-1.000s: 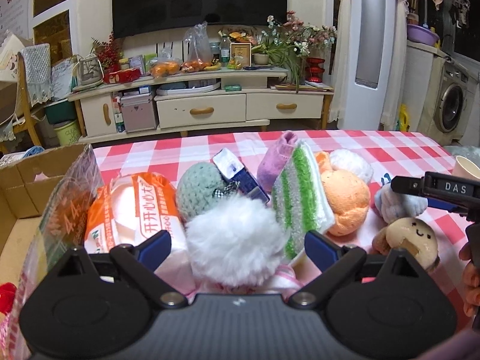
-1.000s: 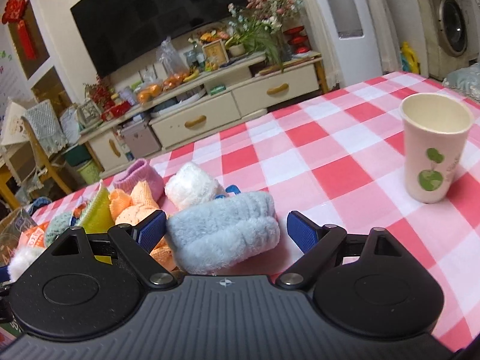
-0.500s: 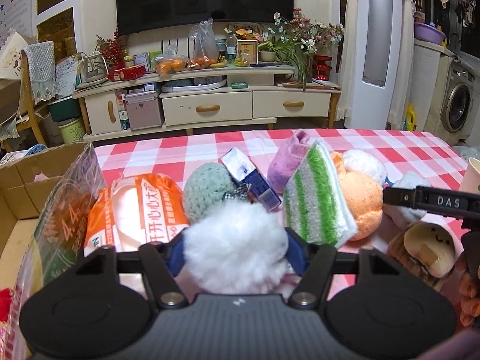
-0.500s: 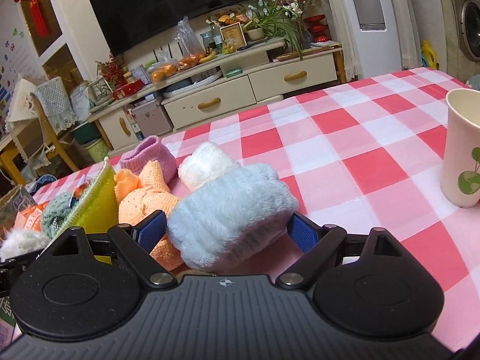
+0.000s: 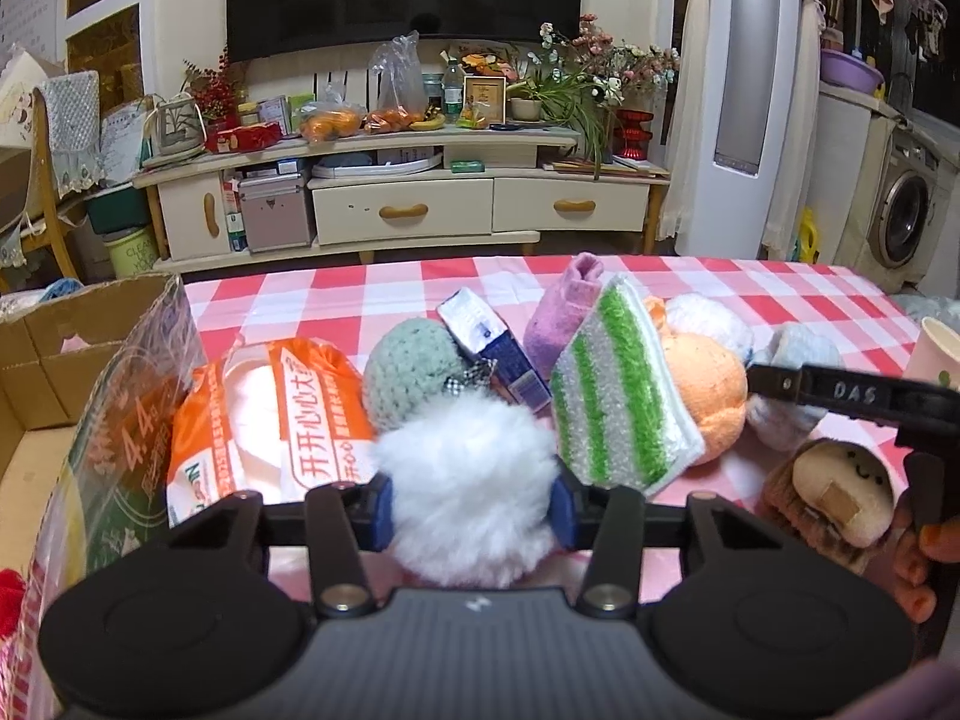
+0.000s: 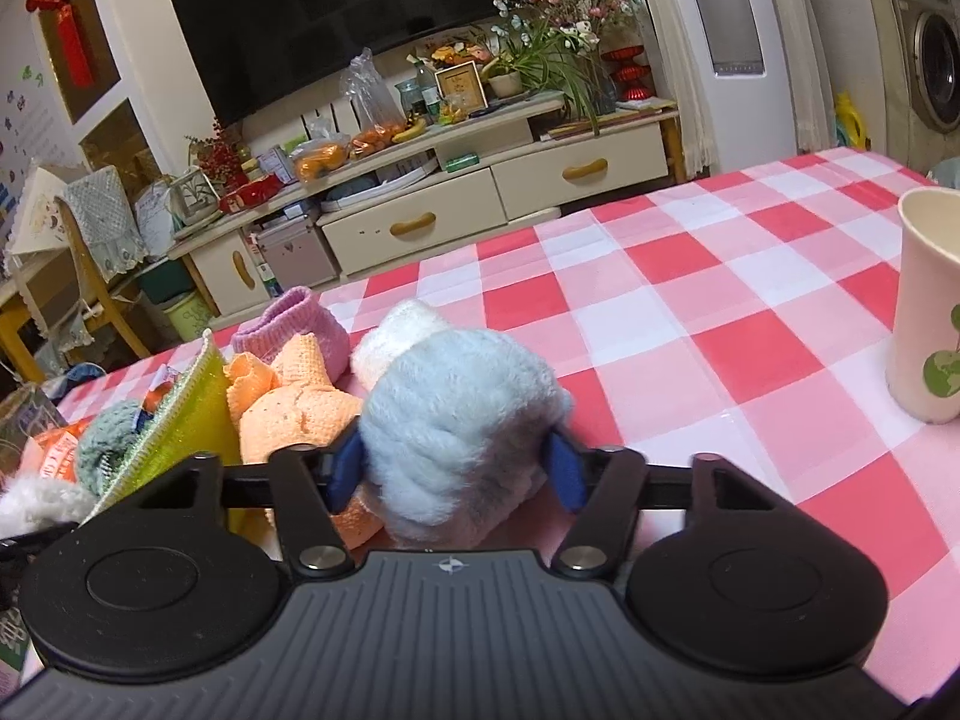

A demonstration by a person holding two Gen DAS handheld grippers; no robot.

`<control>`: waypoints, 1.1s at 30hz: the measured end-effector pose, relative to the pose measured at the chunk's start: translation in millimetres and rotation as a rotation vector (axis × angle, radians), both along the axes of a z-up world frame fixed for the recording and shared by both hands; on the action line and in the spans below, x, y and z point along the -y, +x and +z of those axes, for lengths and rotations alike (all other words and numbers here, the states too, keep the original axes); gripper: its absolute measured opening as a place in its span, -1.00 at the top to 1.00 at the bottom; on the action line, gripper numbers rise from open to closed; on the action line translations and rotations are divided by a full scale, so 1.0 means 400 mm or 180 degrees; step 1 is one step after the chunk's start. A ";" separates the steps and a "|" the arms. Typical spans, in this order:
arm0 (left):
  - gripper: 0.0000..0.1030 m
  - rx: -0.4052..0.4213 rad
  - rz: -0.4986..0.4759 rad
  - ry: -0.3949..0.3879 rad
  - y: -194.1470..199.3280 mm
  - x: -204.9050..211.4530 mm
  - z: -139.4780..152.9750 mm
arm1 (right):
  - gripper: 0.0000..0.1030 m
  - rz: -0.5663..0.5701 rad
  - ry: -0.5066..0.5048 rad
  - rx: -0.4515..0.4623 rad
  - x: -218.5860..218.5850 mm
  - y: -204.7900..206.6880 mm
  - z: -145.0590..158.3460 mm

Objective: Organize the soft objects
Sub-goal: 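Carry the pompom with the left tool into the box while the right carries the slipper there, release both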

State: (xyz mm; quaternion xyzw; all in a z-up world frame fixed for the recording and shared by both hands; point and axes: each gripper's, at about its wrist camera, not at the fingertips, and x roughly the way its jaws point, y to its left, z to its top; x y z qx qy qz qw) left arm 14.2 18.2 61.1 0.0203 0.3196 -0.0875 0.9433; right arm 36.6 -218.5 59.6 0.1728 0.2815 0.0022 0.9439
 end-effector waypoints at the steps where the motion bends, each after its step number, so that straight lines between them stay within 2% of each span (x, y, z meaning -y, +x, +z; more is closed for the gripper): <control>1: 0.10 -0.0003 -0.0001 -0.0019 -0.002 -0.001 0.001 | -0.23 -0.0007 -0.0037 -0.0003 0.000 0.001 0.000; 5: 0.10 0.0006 0.0007 -0.0081 -0.013 -0.006 0.009 | 0.10 -0.0019 -0.0142 -0.0011 0.008 0.000 -0.005; 9: 0.10 0.0022 -0.0018 -0.0151 -0.023 -0.009 0.019 | 0.18 -0.0043 -0.0188 0.0004 0.019 -0.009 -0.003; 22: 0.10 0.0161 -0.0058 -0.0362 -0.048 -0.043 0.056 | 0.22 -0.0144 -0.0326 0.0227 0.041 -0.065 0.023; 33: 0.10 0.0297 -0.0067 -0.0643 -0.072 -0.097 0.103 | 0.22 -0.0230 -0.0485 0.0450 0.022 -0.111 0.063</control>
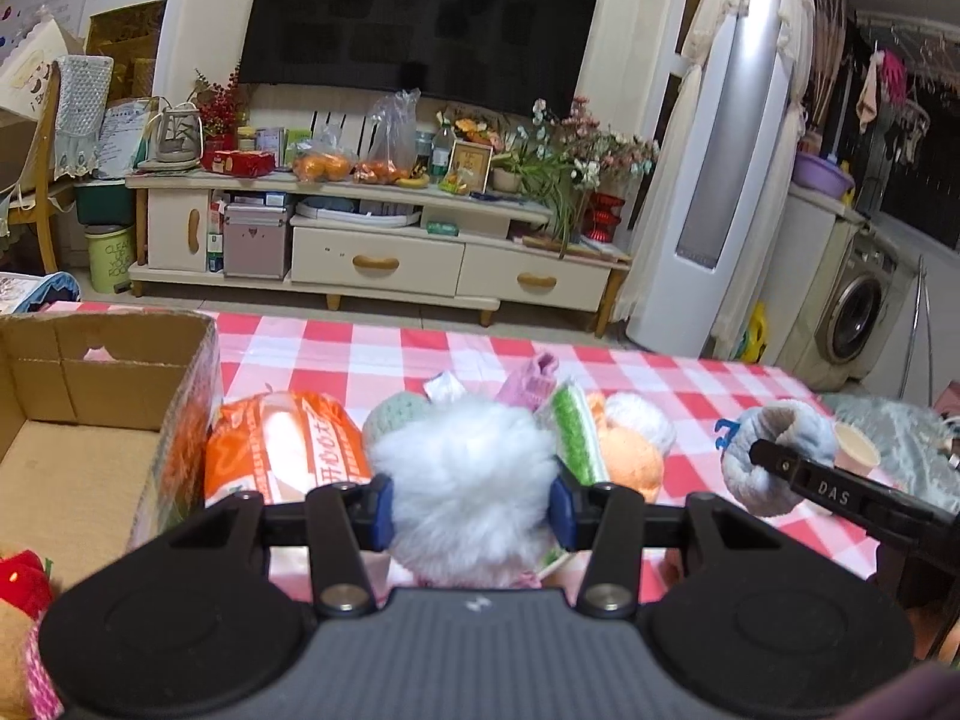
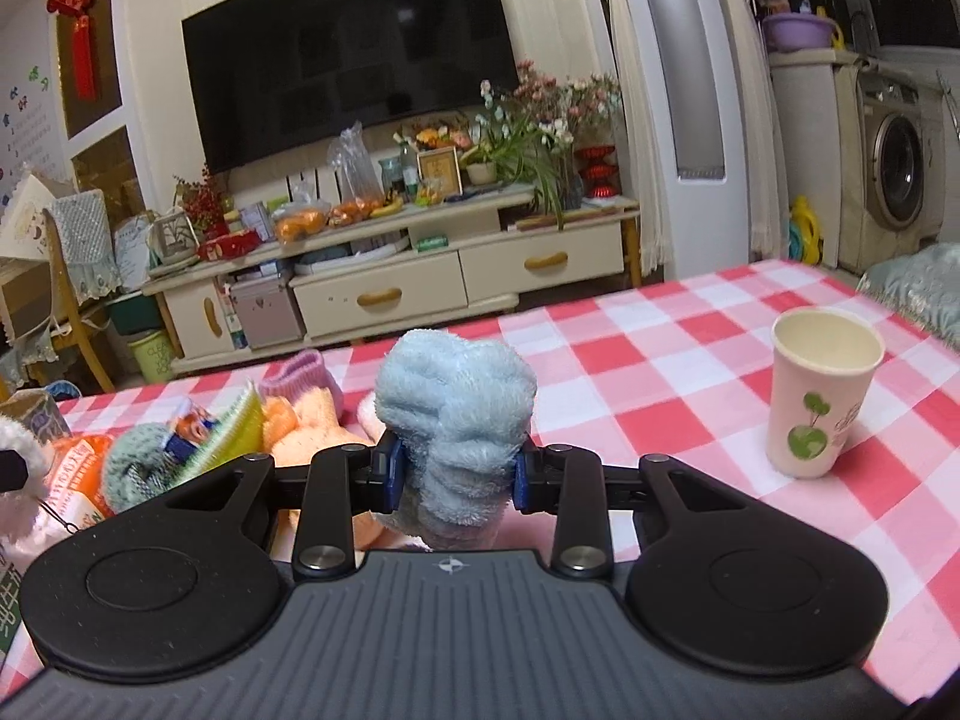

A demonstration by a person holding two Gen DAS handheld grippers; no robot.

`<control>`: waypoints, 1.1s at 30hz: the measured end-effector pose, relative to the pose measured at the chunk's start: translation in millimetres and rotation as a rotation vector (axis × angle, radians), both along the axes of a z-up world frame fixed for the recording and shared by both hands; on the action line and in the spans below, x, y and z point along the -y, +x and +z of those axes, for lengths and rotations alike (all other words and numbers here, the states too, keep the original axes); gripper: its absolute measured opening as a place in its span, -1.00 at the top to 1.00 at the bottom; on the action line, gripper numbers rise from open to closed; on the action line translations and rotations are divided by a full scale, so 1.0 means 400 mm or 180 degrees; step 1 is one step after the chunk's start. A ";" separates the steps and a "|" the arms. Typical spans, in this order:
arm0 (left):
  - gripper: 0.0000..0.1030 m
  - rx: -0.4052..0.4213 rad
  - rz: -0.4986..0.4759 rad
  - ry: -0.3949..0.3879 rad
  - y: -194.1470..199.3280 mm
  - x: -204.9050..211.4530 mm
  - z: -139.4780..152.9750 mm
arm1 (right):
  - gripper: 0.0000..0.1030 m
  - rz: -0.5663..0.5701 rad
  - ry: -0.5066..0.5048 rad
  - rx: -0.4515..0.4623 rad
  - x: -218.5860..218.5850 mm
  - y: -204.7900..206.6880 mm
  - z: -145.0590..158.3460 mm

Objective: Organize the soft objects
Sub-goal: 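Carry the pompom with the left tool into the box while the right carries the slipper there, release both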

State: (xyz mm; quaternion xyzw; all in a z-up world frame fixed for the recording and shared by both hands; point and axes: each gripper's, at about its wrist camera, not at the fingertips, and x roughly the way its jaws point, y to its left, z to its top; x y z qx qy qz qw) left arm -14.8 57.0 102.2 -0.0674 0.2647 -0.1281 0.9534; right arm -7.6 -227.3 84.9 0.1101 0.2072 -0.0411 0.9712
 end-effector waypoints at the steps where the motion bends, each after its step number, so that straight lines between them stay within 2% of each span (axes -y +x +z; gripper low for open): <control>1: 0.10 0.0019 0.0003 -0.0023 -0.002 -0.006 0.005 | 0.22 -0.0006 -0.0017 0.0028 -0.003 -0.003 0.008; 7: 0.10 0.0116 0.0007 -0.0159 -0.017 -0.037 0.029 | 0.22 0.0091 -0.0039 0.0183 -0.027 -0.028 0.058; 16: 0.10 0.0260 0.0094 -0.0332 -0.039 -0.098 0.063 | 0.22 0.0490 0.0020 0.0228 -0.115 -0.051 0.098; 33: 0.09 0.0461 0.0505 -0.0463 -0.073 -0.261 0.105 | 0.22 0.1333 0.0195 0.0231 -0.359 -0.046 0.170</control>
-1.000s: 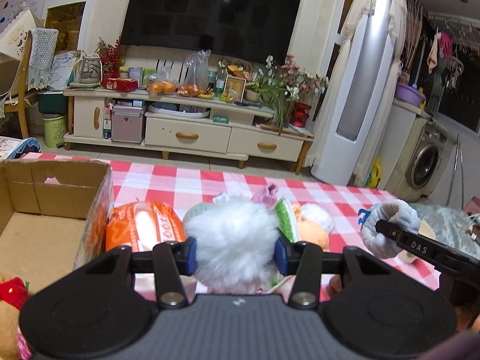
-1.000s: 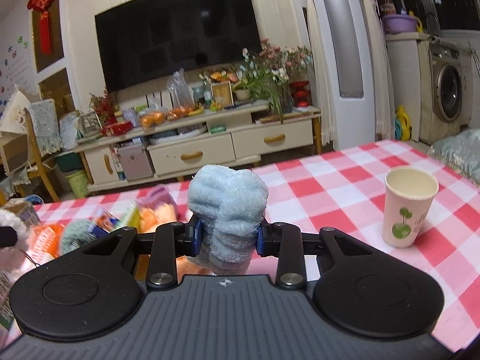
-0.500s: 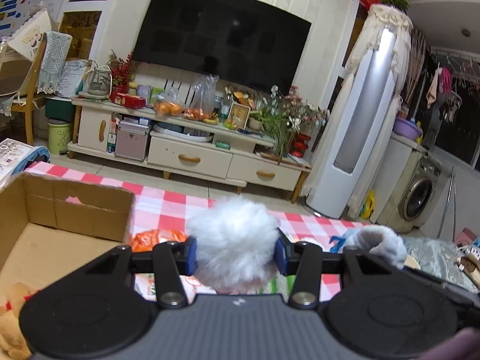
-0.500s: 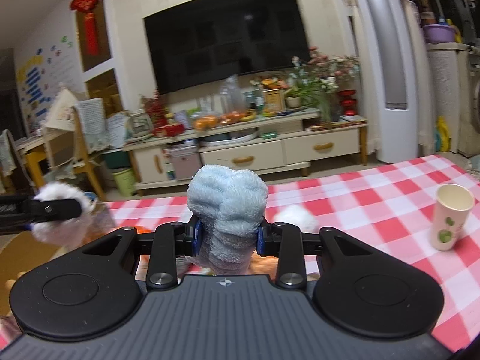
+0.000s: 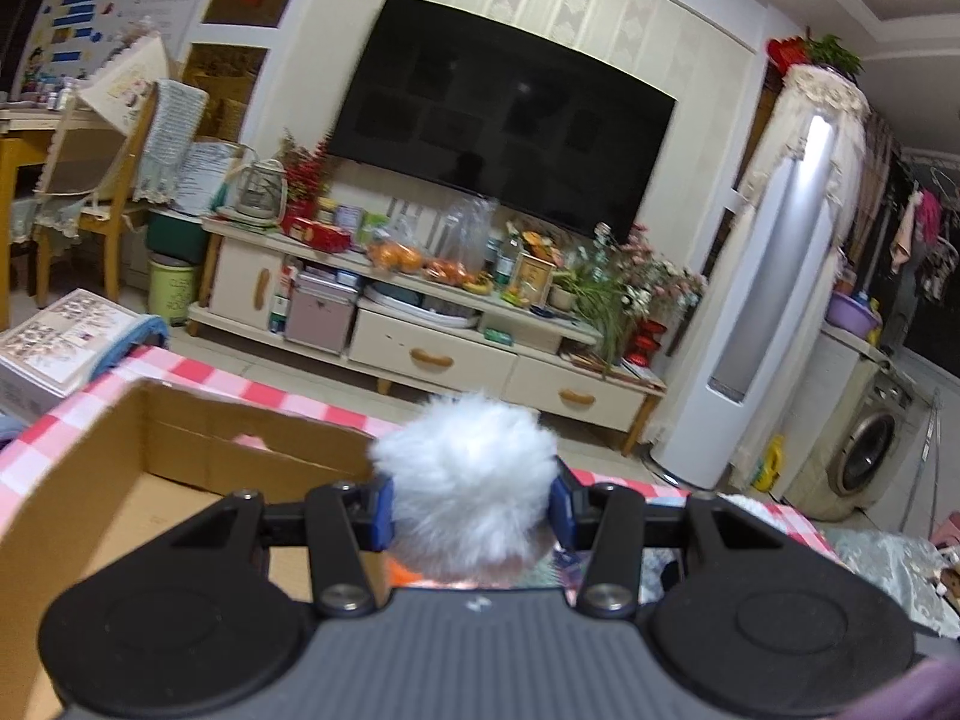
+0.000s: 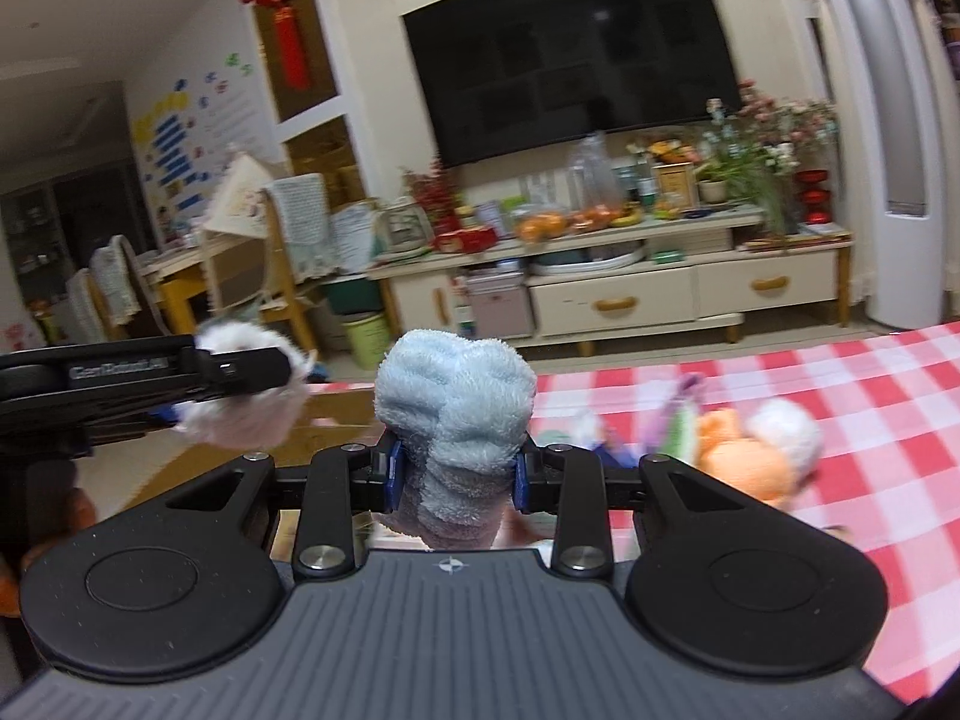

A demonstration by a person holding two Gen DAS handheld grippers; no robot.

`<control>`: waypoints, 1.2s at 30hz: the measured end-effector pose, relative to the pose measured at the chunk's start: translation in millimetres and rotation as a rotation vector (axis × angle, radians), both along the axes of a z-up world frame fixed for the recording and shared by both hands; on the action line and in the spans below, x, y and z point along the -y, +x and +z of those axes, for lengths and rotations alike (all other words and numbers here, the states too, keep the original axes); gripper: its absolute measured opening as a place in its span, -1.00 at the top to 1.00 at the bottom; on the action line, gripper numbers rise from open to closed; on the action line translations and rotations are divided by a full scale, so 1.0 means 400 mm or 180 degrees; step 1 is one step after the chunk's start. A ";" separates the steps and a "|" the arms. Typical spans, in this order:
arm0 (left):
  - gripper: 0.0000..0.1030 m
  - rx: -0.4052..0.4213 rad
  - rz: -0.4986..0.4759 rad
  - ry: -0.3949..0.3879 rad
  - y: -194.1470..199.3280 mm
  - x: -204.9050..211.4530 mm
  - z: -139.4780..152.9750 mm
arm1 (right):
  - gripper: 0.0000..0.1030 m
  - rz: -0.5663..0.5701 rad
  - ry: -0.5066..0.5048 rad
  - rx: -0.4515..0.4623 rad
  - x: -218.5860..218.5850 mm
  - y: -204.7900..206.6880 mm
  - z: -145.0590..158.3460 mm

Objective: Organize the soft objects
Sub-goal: 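Carry the pompom with the left tool into the box while the right carries the slipper there, release both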

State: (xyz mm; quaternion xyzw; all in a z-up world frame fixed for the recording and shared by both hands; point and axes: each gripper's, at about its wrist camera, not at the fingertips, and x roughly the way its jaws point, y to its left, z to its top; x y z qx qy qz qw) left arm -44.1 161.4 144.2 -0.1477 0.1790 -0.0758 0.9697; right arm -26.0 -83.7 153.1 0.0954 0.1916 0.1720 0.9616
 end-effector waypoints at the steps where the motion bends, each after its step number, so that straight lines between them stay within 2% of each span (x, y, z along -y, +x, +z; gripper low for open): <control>1: 0.09 0.0010 0.0043 -0.0010 -0.002 -0.012 0.001 | 0.22 0.0054 0.0018 -0.0001 -0.014 0.002 0.004; 9: 0.09 -0.0011 0.0450 -0.0057 0.000 -0.112 -0.002 | 0.22 0.0489 0.0144 -0.0027 -0.130 0.037 0.029; 15: 0.09 -0.0119 0.0679 -0.0085 0.008 -0.174 -0.012 | 0.21 0.0748 0.0090 -0.0083 -0.207 0.088 0.018; 22: 0.09 -0.0272 0.0817 -0.0058 0.012 -0.215 -0.029 | 0.20 0.0893 -0.0032 -0.0253 -0.265 0.128 -0.021; 29: 0.08 -0.0382 0.0865 -0.0041 0.015 -0.230 -0.040 | 0.14 0.0934 -0.0134 -0.0317 -0.270 0.110 -0.056; 31: 0.07 -0.0422 0.0864 -0.0034 0.018 -0.233 -0.044 | 0.02 0.0936 -0.0187 -0.0311 -0.278 0.111 -0.058; 35: -0.10 -0.0482 0.0894 0.0029 0.022 -0.226 -0.045 | -0.71 0.0924 -0.0258 -0.0326 -0.281 0.104 -0.058; 36: -0.13 -0.0474 0.0897 0.0031 0.022 -0.226 -0.044 | -0.77 0.0902 -0.0243 -0.0312 -0.278 0.101 -0.057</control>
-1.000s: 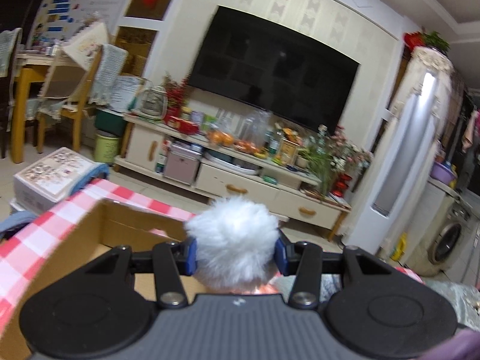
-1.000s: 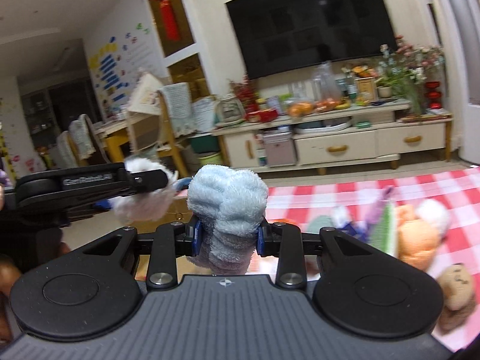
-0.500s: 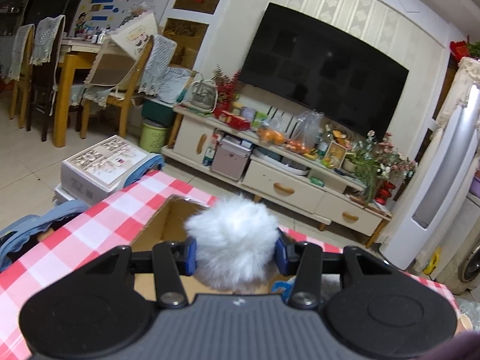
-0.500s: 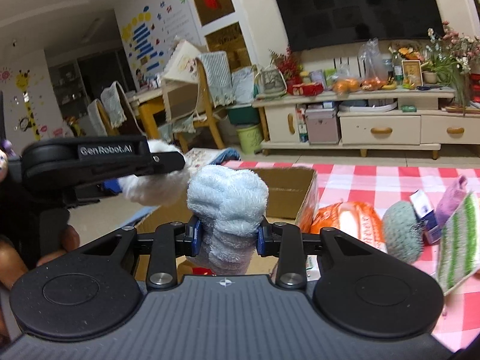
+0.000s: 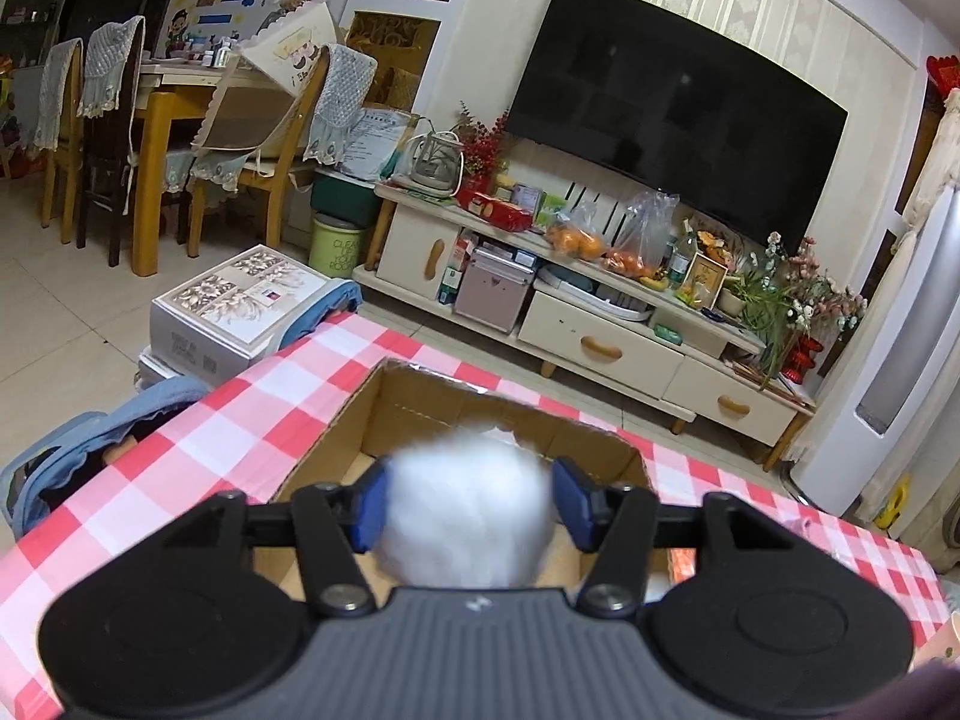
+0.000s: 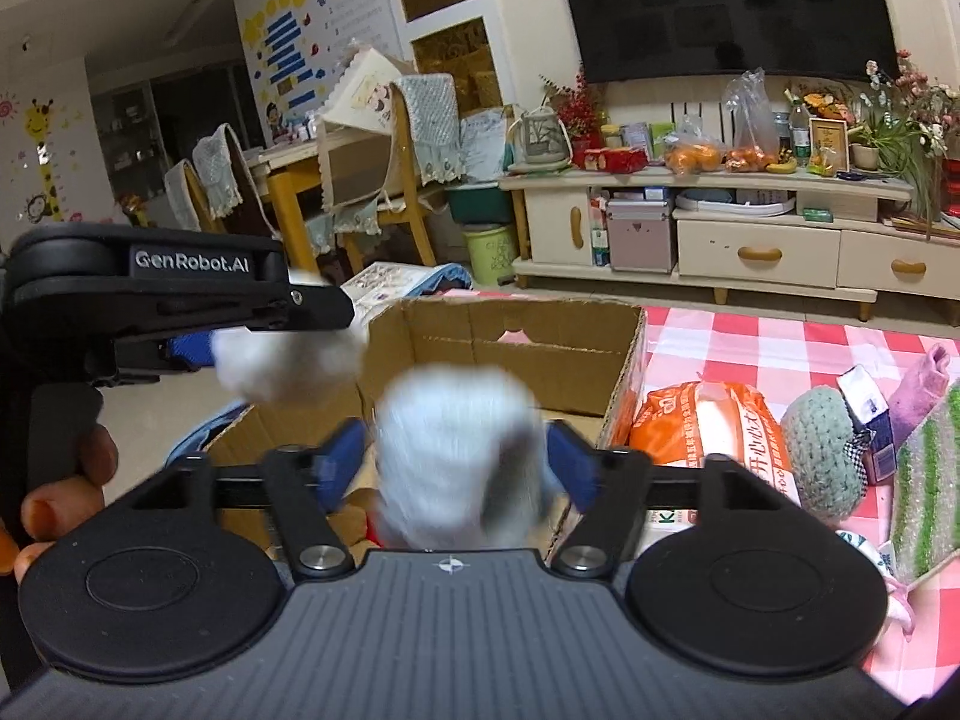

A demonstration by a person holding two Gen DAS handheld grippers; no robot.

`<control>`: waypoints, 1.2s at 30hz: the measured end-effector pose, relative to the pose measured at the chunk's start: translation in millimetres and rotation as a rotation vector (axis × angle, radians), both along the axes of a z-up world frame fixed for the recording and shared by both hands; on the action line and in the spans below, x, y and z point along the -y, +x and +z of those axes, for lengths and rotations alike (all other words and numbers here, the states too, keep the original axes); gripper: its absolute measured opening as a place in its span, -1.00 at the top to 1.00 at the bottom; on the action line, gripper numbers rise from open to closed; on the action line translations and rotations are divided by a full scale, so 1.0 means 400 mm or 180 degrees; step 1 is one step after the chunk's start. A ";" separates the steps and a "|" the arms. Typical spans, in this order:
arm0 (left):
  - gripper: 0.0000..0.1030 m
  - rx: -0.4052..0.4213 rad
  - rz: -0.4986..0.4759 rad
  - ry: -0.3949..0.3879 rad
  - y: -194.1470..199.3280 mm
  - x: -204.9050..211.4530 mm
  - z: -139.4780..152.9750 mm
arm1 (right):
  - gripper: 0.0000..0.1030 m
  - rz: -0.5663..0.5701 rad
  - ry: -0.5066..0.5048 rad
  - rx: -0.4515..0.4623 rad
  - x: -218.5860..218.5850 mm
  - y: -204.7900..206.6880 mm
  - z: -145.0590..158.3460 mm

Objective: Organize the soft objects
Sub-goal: 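Carry the pompom with the left tool into the box while the right carries the slipper there, release both, then move both open tools back from the box toward the soft toys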

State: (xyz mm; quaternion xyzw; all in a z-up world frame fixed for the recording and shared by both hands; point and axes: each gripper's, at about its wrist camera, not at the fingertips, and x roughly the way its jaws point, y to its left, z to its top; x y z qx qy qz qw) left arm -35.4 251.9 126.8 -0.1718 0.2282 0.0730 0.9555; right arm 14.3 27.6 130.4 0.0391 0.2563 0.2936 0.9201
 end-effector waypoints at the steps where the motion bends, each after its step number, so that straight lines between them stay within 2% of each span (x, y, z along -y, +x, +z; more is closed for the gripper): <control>1: -0.18 0.0011 0.0002 0.0002 -0.002 0.000 0.002 | -0.80 -0.0007 0.0020 0.0016 0.004 -0.005 0.003; 3: -0.55 0.0026 0.0035 0.0017 -0.005 0.002 0.005 | -0.93 -0.0025 0.0051 0.0045 0.015 -0.012 0.010; 5: -0.59 0.0037 0.0031 0.0053 -0.006 0.008 0.007 | -0.93 -0.0069 0.0074 0.0082 0.026 -0.018 0.017; 7: -0.79 0.0030 0.0018 0.0071 -0.006 0.013 0.008 | -0.94 -0.0114 0.0111 0.0108 0.041 -0.029 0.025; 8: -0.95 0.0025 0.0025 0.0074 -0.004 0.016 0.009 | -0.95 -0.0144 0.0128 0.0113 0.048 -0.032 0.026; 18: -0.98 -0.0019 -0.0147 0.0110 -0.002 0.041 0.006 | -1.00 -0.0471 0.0211 0.0127 0.115 -0.070 0.029; 36: -0.98 -0.0074 -0.0351 0.0173 0.007 0.106 0.003 | -1.00 -0.0646 0.0103 0.0184 0.156 -0.103 0.026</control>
